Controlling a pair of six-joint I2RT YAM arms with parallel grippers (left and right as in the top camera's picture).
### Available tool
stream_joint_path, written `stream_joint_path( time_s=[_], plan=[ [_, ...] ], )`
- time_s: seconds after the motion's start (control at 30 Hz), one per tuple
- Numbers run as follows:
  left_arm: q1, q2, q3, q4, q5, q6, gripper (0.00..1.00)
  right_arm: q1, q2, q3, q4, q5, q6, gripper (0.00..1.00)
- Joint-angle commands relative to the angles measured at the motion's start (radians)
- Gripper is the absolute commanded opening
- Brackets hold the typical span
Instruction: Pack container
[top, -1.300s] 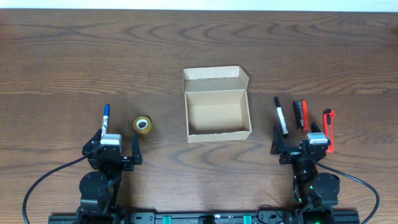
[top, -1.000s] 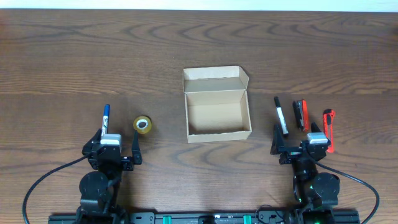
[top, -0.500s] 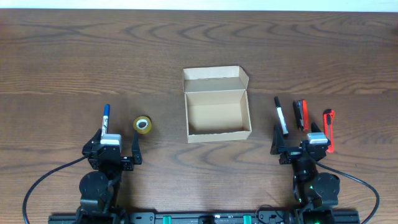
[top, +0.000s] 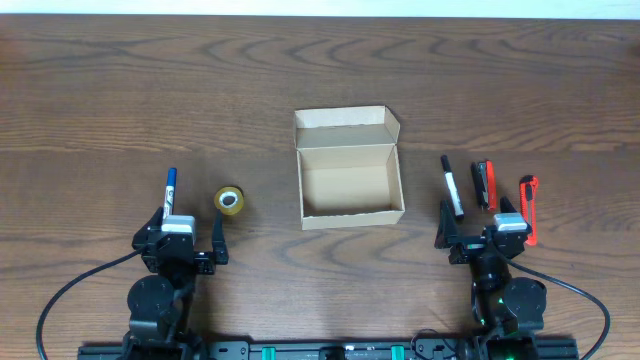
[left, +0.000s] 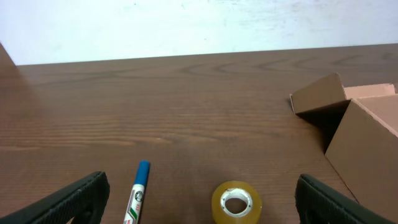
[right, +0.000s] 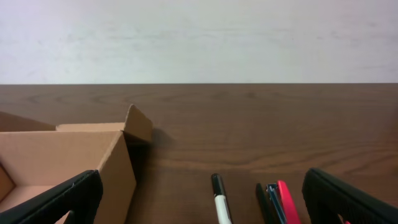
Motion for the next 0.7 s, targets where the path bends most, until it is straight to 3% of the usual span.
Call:
stream_joint_path(
  time_s=[0.0, 0.2, 0.33, 0.67],
  plan=[
    [0.006, -0.008, -0.029, -0.006, 0.006, -0.005, 0.95, 0.003, -0.005, -0.004, -0.003, 0.005, -0.008, 0.99],
    [0.006, -0.008, -0.029, -0.006, 0.006, -0.005, 0.95, 0.003, -0.005, -0.004, 0.001, 0.004, -0.002, 0.99],
    [0.006, -0.008, -0.029, -0.006, 0.006, -0.005, 0.95, 0.003, -0.005, -0.003, 0.008, -0.005, 0.092, 0.99],
    [0.006, -0.008, -0.029, -0.006, 0.006, -0.005, 0.95, -0.011, -0.005, -0.002, 0.095, 0.002, 0.078, 0.99]
  ],
)
